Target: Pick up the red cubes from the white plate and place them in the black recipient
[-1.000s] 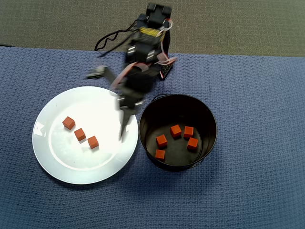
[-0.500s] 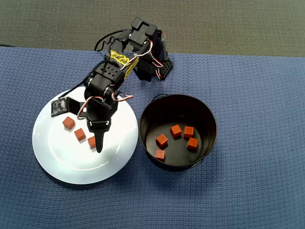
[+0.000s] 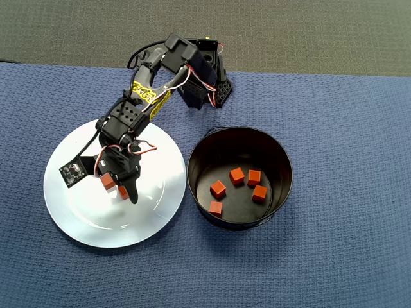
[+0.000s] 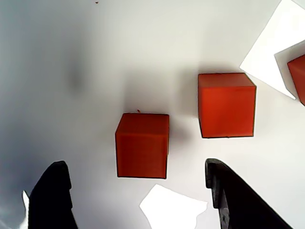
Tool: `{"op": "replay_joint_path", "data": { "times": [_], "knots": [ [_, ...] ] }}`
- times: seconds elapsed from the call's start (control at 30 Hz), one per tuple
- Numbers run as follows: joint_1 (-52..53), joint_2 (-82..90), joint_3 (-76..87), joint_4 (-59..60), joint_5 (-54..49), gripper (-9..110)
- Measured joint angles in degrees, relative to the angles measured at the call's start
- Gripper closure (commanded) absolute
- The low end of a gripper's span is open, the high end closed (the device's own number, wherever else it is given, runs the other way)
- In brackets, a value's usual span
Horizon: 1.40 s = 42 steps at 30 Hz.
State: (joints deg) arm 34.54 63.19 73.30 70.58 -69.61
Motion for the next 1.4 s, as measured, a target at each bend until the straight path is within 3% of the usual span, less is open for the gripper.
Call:
{"op": "replay_joint_path", "data": {
  "times": [0.57,0.67,0.77,0.93,1.1,1.4],
  "knots": [
    [0.00,-0.88,2.46,-5.89,3.25,77],
    [0.00,-1.05,3.43,-7.03,3.25,83],
    [-0.35,-1.23,3.69,-7.56,3.25,100],
    [-0.88,-1.23,4.22,-9.05,4.92,102],
    [-0.97,-0.09,1.49,-6.77,13.71,102],
    [-2.20,18.90,-4.13,2.72,35.16,102]
  ]
}}
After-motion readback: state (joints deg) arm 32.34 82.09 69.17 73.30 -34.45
